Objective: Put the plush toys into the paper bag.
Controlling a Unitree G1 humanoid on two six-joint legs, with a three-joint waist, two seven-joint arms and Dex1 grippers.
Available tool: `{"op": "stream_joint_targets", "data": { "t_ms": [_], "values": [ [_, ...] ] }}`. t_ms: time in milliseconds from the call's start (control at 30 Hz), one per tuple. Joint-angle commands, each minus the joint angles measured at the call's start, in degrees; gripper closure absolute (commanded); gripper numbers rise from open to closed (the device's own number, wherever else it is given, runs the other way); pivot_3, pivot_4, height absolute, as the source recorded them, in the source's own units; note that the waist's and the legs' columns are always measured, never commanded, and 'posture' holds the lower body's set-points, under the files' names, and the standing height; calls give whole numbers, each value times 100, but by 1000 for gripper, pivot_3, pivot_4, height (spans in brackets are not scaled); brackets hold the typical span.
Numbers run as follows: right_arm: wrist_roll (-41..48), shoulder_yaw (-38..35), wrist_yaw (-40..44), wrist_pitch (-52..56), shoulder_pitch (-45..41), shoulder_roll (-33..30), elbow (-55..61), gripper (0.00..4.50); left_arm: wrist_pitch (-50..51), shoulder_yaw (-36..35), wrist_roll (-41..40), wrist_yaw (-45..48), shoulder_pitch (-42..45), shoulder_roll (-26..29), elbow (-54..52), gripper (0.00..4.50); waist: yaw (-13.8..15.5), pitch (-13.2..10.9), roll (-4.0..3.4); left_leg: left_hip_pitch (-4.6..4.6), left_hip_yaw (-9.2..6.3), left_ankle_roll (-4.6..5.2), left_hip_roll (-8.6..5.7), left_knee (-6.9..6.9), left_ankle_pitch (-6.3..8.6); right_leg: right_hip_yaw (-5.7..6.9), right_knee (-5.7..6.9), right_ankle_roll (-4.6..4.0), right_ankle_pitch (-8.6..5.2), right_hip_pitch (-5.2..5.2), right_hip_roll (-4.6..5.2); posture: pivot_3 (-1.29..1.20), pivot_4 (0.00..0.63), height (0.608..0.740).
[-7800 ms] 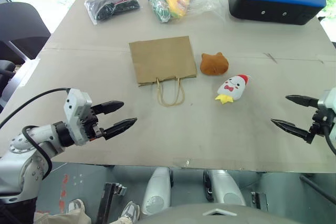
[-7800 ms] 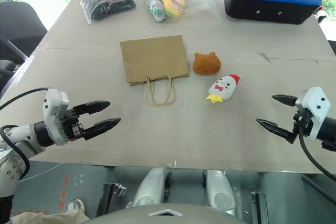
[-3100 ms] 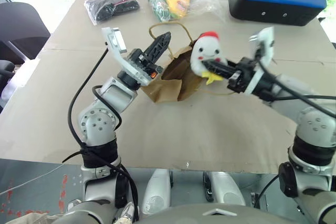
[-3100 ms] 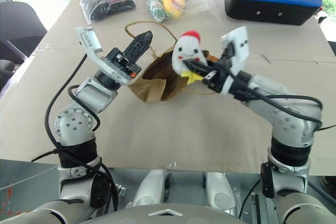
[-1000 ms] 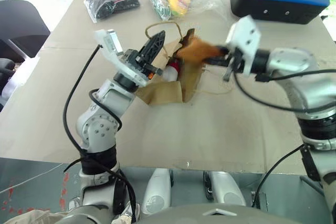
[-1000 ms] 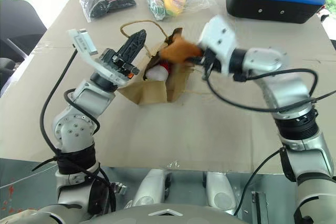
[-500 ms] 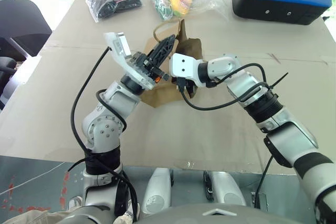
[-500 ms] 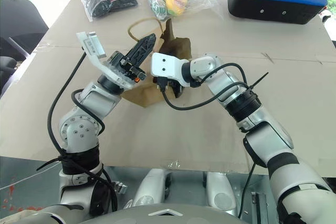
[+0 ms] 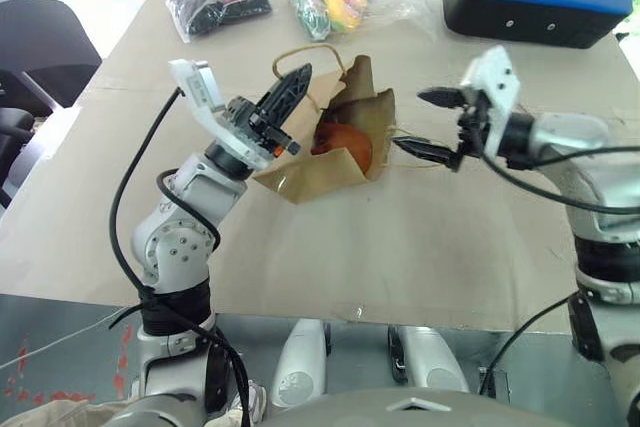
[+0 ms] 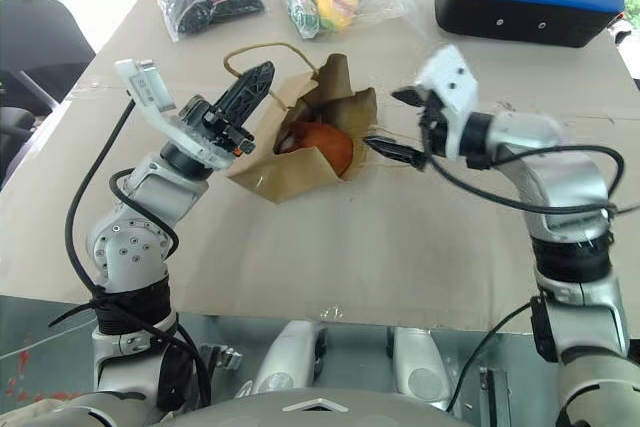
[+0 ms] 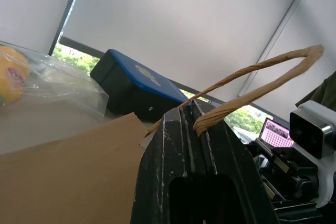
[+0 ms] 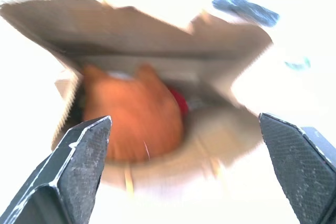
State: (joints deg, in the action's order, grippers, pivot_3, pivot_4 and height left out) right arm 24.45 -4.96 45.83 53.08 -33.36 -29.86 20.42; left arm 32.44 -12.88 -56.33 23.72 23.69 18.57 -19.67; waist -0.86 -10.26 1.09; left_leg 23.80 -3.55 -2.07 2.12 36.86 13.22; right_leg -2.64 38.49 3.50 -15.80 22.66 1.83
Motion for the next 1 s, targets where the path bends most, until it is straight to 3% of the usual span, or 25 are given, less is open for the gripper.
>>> {"op": "stream_joint_targets", "data": {
  "t_ms": [33, 167, 300, 533, 633, 667, 700, 733, 900, 933, 1000],
  "values": [
    [781, -966, -529, 1133, 372, 167, 678, 112, -66, -14, -27, 116, 144, 24, -60, 4500, -10, 0, 0, 0, 5, 0, 0, 0, 0, -4, 0, 0, 0, 1, 0, 0, 150, 740],
    [1320, -1818, -996, 2220, 1340, 426, 1065, 112, -60, -12, -12, 137, 205, 21, -26, 4500, 6, 0, 1, 0, 1, 0, 0, 0, 0, -1, 0, 0, 0, -1, -1, 0, 150, 740],
    [1576, -1948, -1413, 2447, 1898, 938, 1086, 112, -34, -17, -22, 133, 207, 29, -56, 4500, -25, 0, 0, 0, 7, 1, -1, 1, 0, -6, 1, 1, 0, 0, -1, 0, 150, 740],
    [1791, -1700, -1921, 1668, 837, 2265, -143, 112, -2, -1, -29, 80, 174, 10, -116, 4500, -168, -1, -2, -18, 11, 1, 3, 5, 0, -24, 35, 1, -1, 4, -15, 0, 150, 740],
    [1761, -1653, -1938, 1151, 338, 2518, -850, 819, 1, -7, -22, 54, 142, 10, -171, 4500, -137, 0, -1, -13, 8, 0, 3, 7, 0, -19, 32, 0, -1, 5, -15, 0, 150, 740],
    [1767, -1559, -1832, 999, 256, 2509, -949, 1404, 2, -28, -43, 33, 138, 7, -187, 4500, -126, 0, -2, -8, 6, 0, 3, 10, 0, -14, 28, 1, -1, 5, -13, 0, 150, 740],
    [1894, -1540, -1693, 792, 89, 2562, -1020, 1814, -1, -59, -61, 8, 137, 12, -199, 4500, -120, 0, -2, -3, 8, 0, 2, 13, 0, -14, 25, 1, -1, 6, -8, 0, 150, 740],
    [2059, -1545, -1575, 671, -41, 2603, -1022, 1946, -3, -87, -81, -6, 139, 18, -203, 4500, -121, -1, -2, -2, 8, 0, 2, 14, 0, -14, 24, 1, -1, 5, -8, 0, 150, 740],
    [2722, -1349, -1526, 555, -1075, 2484, -447, 4172, -64, -401, -84, 64, 314, 280, 103, 4500, -164, -7, -13, -5, 8, 1, 3, 15, 0, -16, 33, 1, -1, 9, -10, 0, 150, 740],
    [2872, -1334, -1651, 635, -1267, 2444, -328, 4441, -89, -458, -24, 155, 352, 405, 230, 4500, -167, -7, -13, -5, 8, 1, 3, 14, 0, -16, 36, 1, -1, 12, -12, 0, 150, 740],
    [3066, -1241, -1774, 810, -1421, 2231, -96, 4441, -103, -474, 116, 398, 360, 639, 439, 4500, -161, -4, -11, -7, 2, 1, 10, 9, 0, -13, 35, 0, -2, 13, -20, 0, 150, 740]
  ]
}}
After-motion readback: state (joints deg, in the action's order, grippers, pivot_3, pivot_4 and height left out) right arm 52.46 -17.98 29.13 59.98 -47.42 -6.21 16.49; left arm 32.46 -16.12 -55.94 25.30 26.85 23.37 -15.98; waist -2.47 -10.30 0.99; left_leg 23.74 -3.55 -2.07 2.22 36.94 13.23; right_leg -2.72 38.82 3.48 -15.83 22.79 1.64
